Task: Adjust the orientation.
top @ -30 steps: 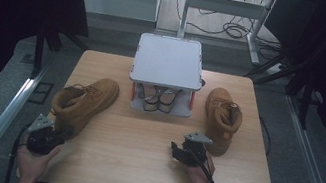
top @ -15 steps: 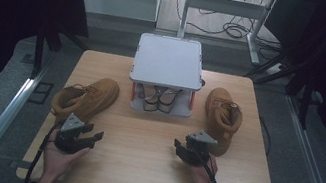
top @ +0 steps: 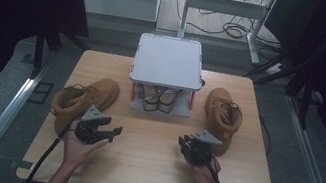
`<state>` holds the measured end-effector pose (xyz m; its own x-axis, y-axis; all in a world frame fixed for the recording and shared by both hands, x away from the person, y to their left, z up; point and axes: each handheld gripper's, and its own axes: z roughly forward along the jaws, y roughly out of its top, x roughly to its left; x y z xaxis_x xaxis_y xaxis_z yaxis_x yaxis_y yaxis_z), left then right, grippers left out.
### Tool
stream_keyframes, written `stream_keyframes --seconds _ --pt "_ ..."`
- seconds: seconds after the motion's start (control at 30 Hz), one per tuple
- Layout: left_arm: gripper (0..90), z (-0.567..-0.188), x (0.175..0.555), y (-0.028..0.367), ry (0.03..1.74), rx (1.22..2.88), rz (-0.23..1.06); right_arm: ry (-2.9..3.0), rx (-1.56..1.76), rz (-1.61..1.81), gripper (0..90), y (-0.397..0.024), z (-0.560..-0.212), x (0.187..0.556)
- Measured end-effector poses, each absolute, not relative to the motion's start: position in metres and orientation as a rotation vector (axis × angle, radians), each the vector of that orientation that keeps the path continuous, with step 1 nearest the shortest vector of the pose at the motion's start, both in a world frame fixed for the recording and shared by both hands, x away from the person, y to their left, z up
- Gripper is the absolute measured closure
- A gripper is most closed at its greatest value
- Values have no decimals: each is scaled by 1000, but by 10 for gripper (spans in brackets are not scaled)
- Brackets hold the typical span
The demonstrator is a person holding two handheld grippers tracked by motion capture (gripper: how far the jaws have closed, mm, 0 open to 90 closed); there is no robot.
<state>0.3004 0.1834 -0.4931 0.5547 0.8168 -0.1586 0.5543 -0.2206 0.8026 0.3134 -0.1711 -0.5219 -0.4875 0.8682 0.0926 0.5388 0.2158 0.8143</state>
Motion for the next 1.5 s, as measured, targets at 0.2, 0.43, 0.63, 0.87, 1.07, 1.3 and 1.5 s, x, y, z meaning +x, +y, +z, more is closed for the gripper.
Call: stream_keyframes --seconds 0.2,0.43,0.63,0.87,1.07,1.3,1.5 --pt "385 -493 305 171 1090 1903 349 2097 1310 1177 798 -177 -521 315" --pt "389 -492 309 164 1083 1908 379 2078 1294 1155 836 -182 -519 316" --pt "391 -497 309 161 1076 1944 381 2043 1299 1155 892 -188 -517 317" --pt "387 -498 305 164 1086 1947 378 2023 1283 1161 894 -189 -513 317" --pt "387 -497 306 167 1100 1941 377 2027 1283 1141 893 -189 -515 319" --pt "384 -498 306 170 1111 1939 363 2021 1291 1121 893 -191 -516 321" --pt "377 -501 306 172 1130 1937 326 2004 1322 1090 893 -196 -516 322"
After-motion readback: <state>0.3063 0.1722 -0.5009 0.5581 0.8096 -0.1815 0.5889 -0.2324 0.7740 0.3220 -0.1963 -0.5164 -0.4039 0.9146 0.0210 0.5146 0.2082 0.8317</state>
